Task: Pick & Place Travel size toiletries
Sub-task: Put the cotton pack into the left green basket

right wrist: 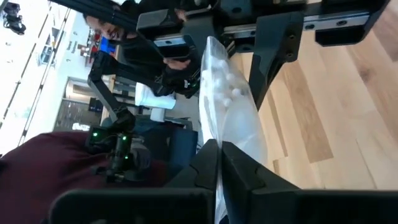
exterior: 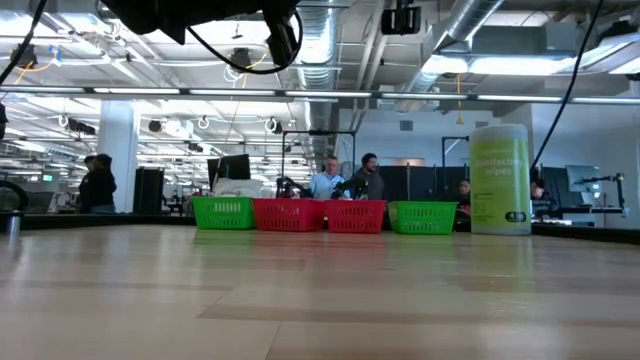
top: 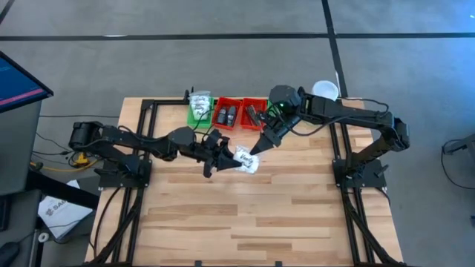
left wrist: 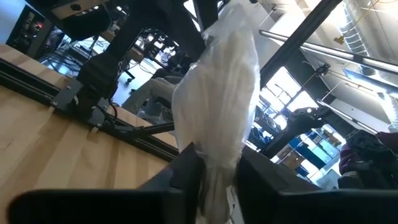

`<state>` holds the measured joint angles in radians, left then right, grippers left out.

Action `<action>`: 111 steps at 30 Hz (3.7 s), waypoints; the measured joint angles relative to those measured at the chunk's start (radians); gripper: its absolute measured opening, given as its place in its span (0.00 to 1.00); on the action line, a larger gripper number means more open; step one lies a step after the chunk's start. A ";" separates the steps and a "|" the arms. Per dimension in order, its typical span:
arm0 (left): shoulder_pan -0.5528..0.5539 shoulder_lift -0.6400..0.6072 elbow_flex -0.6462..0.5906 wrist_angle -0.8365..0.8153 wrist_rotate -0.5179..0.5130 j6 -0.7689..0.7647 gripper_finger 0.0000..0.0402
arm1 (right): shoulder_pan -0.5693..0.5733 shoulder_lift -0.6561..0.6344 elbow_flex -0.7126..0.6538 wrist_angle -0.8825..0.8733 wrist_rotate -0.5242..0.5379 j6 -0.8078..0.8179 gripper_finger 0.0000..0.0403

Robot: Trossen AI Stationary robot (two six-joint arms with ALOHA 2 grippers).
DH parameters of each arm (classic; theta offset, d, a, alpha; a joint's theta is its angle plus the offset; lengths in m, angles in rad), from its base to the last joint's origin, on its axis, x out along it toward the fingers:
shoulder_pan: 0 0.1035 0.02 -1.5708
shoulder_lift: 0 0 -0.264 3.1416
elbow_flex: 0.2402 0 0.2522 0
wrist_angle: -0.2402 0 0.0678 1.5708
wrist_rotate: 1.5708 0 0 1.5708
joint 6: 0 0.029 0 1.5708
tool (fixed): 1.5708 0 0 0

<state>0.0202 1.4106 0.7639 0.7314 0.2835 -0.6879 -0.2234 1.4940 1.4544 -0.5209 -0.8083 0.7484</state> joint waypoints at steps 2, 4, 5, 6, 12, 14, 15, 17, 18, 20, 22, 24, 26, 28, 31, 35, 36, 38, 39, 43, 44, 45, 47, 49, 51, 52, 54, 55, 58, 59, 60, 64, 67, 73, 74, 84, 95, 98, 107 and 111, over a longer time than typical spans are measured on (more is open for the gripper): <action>0.009 -0.009 -0.001 -0.004 0.000 -0.002 0.25 | -0.006 0.000 0.000 0.000 0.004 -0.007 0.01; 0.020 -0.017 -0.001 0.000 -0.010 -0.009 0.30 | -0.011 0.000 0.008 -0.009 0.015 -0.029 0.01; 0.028 -0.026 -0.001 -0.014 -0.015 -0.022 0.33 | -0.014 0.000 0.017 -0.015 0.025 -0.041 0.01; 0.034 -0.032 -0.002 -0.010 -0.024 -0.025 0.36 | -0.017 0.000 0.028 -0.018 0.031 -0.056 0.00; 0.063 -0.076 -0.002 -0.018 -0.075 -0.027 0.48 | -0.069 0.000 0.088 -0.022 0.051 -0.119 0.00; 0.077 -0.094 -0.002 -0.019 -0.083 -0.026 0.51 | -0.098 0.000 0.103 -0.021 0.052 -0.129 0.00; 0.083 -0.101 -0.002 -0.020 -0.085 -0.026 0.52 | -0.113 0.000 0.110 -0.022 0.052 -0.132 0.00; 0.100 -0.118 -0.002 -0.042 -0.087 -0.025 0.54 | -0.143 0.000 0.122 -0.022 0.052 -0.150 0.00; 0.108 -0.123 -0.002 -0.050 -0.092 -0.024 0.54 | -0.159 0.000 0.130 -0.022 0.052 -0.161 0.00; 0.125 -0.136 -0.002 -0.090 -0.102 -0.024 0.55 | -0.194 0.000 0.143 -0.019 0.051 -0.185 0.00; 0.143 -0.141 -0.002 -0.134 -0.120 -0.024 0.54 | -0.228 0.000 0.146 -0.004 0.051 -0.216 0.00; 0.162 -0.141 -0.002 -0.180 -0.136 -0.020 0.53 | -0.264 0.000 0.146 0.012 0.048 -0.252 0.00; 0.179 -0.141 -0.002 -0.219 -0.161 -0.020 0.52 | -0.305 0.005 0.146 0.028 0.038 -0.285 0.00; 0.194 -0.141 -0.002 -0.264 -0.188 -0.025 0.51 | -0.337 0.038 0.151 0.075 0.004 -0.291 0.00; 0.209 -0.141 -0.002 -0.313 -0.220 -0.038 0.49 | -0.384 0.111 0.171 0.063 -0.077 -0.280 0.00; 0.231 -0.141 -0.002 -0.408 -0.235 -0.078 0.47 | -0.387 0.227 0.256 0.058 -0.167 -0.328 0.00; 0.232 -0.141 -0.002 -0.434 -0.235 -0.085 0.46 | -0.387 0.257 0.277 0.053 -0.165 -0.337 0.00; 0.232 -0.141 -0.002 -0.498 -0.237 -0.117 0.44 | -0.398 0.311 0.327 0.038 -0.162 -0.354 0.00; 0.231 -0.141 -0.002 -0.527 -0.242 -0.135 0.43 | -0.406 0.331 0.358 0.042 -0.162 -0.364 0.00; 0.202 -0.147 -0.002 -0.624 -0.284 -0.159 0.35 | -0.438 0.430 0.495 -0.013 -0.158 -0.423 0.00; 0.197 -0.148 -0.002 -0.652 -0.287 -0.160 0.32 | -0.440 0.459 0.526 -0.036 -0.144 -0.436 0.00; 0.194 -0.156 -0.002 -0.684 -0.291 -0.163 0.29 | -0.442 0.484 0.553 -0.063 -0.128 -0.450 0.00; 0.187 -0.171 -0.001 -0.718 -0.305 -0.166 0.22 | -0.441 0.522 0.608 -0.095 -0.104 -0.484 0.00; 0.181 -0.195 -0.001 -0.791 -0.330 -0.166 0.13 | -0.441 0.543 0.653 -0.139 -0.092 -0.518 0.00; 0.177 -0.227 -0.002 -0.843 -0.366 -0.164 0.04 | -0.441 0.567 0.680 -0.170 -0.060 -0.552 0.00; 0.174 -0.251 -0.002 -0.881 -0.394 -0.163 0.02 | -0.439 0.579 0.687 -0.186 -0.047 -0.569 0.00; 0.169 -0.300 -0.002 -0.939 -0.456 -0.155 0.02 | -0.431 0.605 0.702 -0.196 -0.026 -0.587 0.00; 0.164 -0.329 -0.003 -0.967 -0.496 -0.145 0.01 | -0.426 0.612 0.707 -0.196 -0.024 -0.591 0.00; 0.146 -0.422 -0.017 -0.979 -0.607 -0.106 0.00 | -0.407 0.641 0.736 -0.190 -0.024 -0.595 0.00; 0.141 -0.453 -0.022 -0.975 -0.632 -0.102 0.00 | -0.400 0.660 0.753 -0.199 -0.017 -0.595 0.00; 0.140 -0.486 -0.030 -0.977 -0.650 -0.101 0.00 | -0.392 0.680 0.771 -0.207 -0.001 -0.598 0.00; 0.143 -0.586 -0.064 -0.974 -0.663 -0.097 0.00 | -0.359 0.780 0.895 -0.242 0.037 -0.594 0.00; 0.144 -0.646 -0.095 -0.972 -0.661 -0.097 0.00 | -0.337 0.799 0.877 -0.161 0.046 -0.538 0.00; 0.142 -0.720 -0.155 -0.980 -0.653 -0.101 0.00 | -0.326 0.875 0.896 -0.182 0.083 -0.512 0.00; 0.142 -0.729 -0.163 -0.976 -0.651 -0.101 0.00 | -0.326 0.875 0.896 -0.194 0.090 -0.512 0.00; 0.206 -0.725 -0.224 -0.966 -0.584 -0.107 0.00 | -0.302 0.780 0.903 -0.422 0.102 -0.607 0.00; 0.352 -0.554 -0.162 -0.711 -0.173 0.210 0.02 | -0.184 0.657 0.902 -0.898 0.183 -0.832 0.00; 0.351 -0.438 -0.069 -0.705 -0.112 0.288 0.06 | -0.160 0.647 0.901 -0.953 0.198 -0.860 0.00; 0.305 -0.141 0.195 -0.706 0.000 0.502 0.36 | -0.107 0.648 0.901 -0.984 0.287 -0.917 0.00; 0.273 -0.063 0.220 -0.707 0.046 0.504 0.48 | -0.103 0.648 0.901 -0.982 0.321 -0.917 0.00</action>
<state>0.2929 1.3473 0.9840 0.0245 0.3290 -0.1842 -0.3269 2.1418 2.3550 -1.5032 -0.4875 -0.1688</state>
